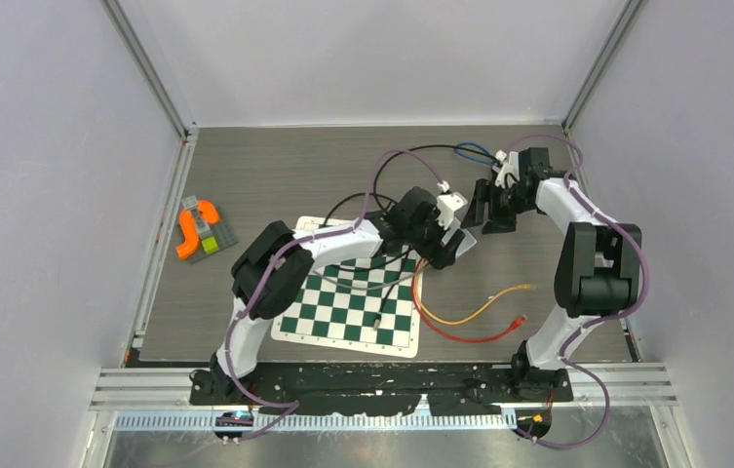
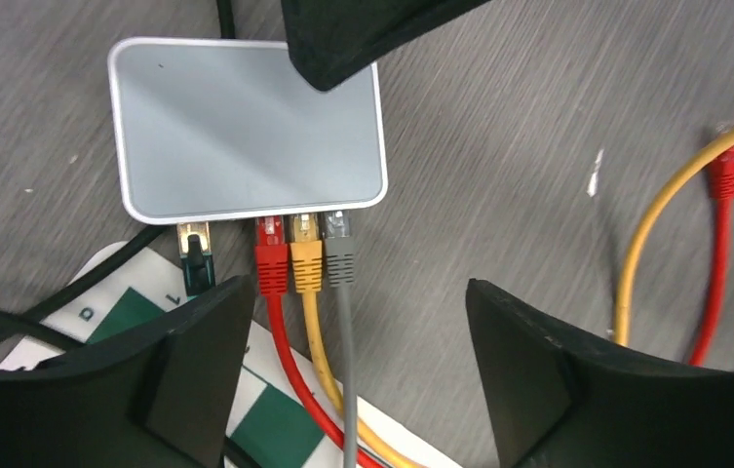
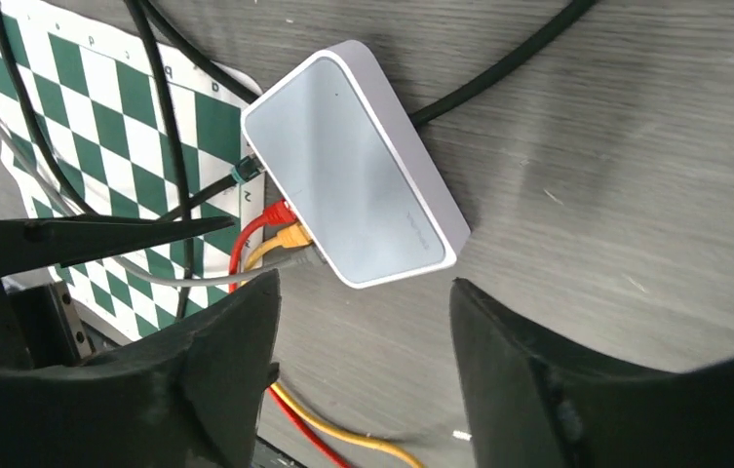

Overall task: Insert the plug into the switch port
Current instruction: Insert the connector into the switch port, then reset both arms

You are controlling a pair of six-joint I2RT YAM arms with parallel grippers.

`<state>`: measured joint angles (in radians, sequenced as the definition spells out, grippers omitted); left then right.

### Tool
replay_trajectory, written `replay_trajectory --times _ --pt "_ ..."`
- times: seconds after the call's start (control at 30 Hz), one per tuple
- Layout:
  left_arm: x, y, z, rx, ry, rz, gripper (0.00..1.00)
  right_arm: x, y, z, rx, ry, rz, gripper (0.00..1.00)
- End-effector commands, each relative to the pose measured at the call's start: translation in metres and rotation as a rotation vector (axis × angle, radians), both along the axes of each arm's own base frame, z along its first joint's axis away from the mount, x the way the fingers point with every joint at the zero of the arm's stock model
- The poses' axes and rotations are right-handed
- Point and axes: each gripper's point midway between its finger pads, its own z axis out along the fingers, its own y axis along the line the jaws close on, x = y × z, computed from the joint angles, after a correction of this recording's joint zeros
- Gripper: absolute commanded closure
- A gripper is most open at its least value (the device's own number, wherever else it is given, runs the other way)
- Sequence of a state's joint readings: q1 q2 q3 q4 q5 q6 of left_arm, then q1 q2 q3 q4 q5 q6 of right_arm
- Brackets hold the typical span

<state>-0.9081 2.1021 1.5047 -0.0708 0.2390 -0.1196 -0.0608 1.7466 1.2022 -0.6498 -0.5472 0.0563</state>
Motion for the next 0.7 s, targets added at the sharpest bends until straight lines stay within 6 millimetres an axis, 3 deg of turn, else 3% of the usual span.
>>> replay_trajectory --times 0.0,0.03,0.07,0.1,0.13,0.17,0.2,0.23,0.27,0.3,0.33,0.43,0.47,0.57,0.67 --pt "0.007 0.003 0.106 -0.151 -0.143 0.009 0.11 0.006 -0.019 0.089 -0.125 -0.198 -0.043 0.23" --pt "0.006 0.013 0.13 -0.167 -0.174 0.019 0.06 -0.001 -0.019 0.112 -0.131 -0.251 -0.058 0.19" --pt "0.004 0.022 0.148 -0.17 -0.198 0.024 0.02 -0.003 -0.02 0.123 -0.137 -0.279 -0.069 0.17" --pt "0.003 0.034 0.168 -0.178 -0.224 0.03 0.01 -0.01 -0.018 0.148 -0.127 -0.357 -0.09 0.12" --pt "0.002 0.047 0.187 -0.193 -0.247 0.043 0.0 -0.013 -0.014 0.152 -0.112 -0.396 -0.097 0.08" --pt "-0.001 0.059 0.203 -0.215 -0.269 0.054 0.0 -0.024 -0.012 0.176 -0.094 -0.474 -0.126 0.01" --pt "-0.002 0.071 0.224 -0.248 -0.295 0.072 0.0 -0.029 -0.011 0.177 -0.094 -0.507 -0.14 0.03" --pt "-0.005 0.085 0.237 -0.265 -0.306 0.094 0.0 -0.041 -0.011 0.195 -0.087 -0.571 -0.155 0.04" --pt "-0.008 0.098 0.253 -0.282 -0.317 0.115 0.0 -0.05 -0.01 0.197 -0.085 -0.585 -0.152 0.04" --pt "-0.012 0.111 0.265 -0.29 -0.326 0.13 0.0 -0.063 -0.009 0.212 -0.086 -0.641 -0.146 0.04" --pt "-0.02 0.123 0.276 -0.296 -0.342 0.133 0.0 -0.073 -0.009 0.213 -0.088 -0.638 -0.145 0.05" --pt "-0.043 0.158 0.299 -0.297 -0.406 0.146 0.0 -0.113 -0.004 0.237 -0.061 -0.741 -0.152 0.05" --pt "-0.05 0.17 0.303 -0.299 -0.422 0.163 0.0 -0.121 -0.003 0.235 -0.055 -0.749 -0.154 0.05" --pt "-0.067 0.199 0.303 -0.306 -0.443 0.213 0.0 -0.156 -0.009 0.255 -0.034 -0.899 -0.25 0.05" --pt "-0.086 0.224 0.301 -0.343 -0.443 0.263 0.0 -0.173 -0.021 0.249 -0.03 -0.928 -0.372 0.05"
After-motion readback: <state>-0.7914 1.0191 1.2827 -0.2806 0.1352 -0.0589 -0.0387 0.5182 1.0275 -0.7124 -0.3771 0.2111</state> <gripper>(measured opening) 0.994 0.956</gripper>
